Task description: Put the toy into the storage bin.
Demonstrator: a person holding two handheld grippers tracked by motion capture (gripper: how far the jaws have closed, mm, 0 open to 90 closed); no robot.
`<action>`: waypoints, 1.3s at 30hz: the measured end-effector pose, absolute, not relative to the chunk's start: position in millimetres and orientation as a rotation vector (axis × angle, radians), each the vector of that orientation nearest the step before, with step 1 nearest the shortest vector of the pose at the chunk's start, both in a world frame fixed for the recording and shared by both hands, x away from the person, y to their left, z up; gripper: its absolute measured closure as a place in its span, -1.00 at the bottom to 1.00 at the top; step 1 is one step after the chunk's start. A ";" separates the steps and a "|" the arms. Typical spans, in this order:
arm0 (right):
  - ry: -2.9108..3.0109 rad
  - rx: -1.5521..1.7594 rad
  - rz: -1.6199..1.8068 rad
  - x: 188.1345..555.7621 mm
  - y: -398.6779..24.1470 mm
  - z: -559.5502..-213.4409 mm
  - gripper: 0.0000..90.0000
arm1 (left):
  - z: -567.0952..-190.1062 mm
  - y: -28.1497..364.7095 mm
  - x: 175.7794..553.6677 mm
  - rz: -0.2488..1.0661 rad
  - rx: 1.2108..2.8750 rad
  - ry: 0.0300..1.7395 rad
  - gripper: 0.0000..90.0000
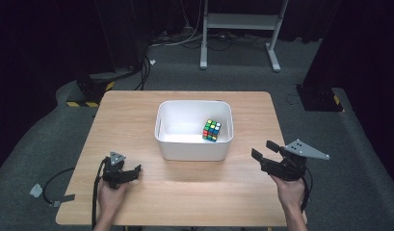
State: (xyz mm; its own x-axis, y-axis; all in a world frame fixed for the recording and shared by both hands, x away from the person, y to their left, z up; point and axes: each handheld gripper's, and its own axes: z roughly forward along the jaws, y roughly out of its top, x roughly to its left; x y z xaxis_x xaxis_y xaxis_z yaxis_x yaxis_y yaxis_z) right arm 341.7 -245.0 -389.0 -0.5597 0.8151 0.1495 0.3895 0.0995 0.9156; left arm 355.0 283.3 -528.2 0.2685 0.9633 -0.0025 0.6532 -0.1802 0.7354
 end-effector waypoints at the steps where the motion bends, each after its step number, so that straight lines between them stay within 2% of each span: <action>1: 1.988 1.180 1.453 341.1 -244.8 -389.9 -0.31 | -528.2 283.4 355.0 0.635 1.917 1.456 -0.59; 39: 2.026 1.229 1.387 330.9 -239.4 -432.1 -0.31 | -528.2 283.2 354.9 0.638 1.916 1.456 -0.59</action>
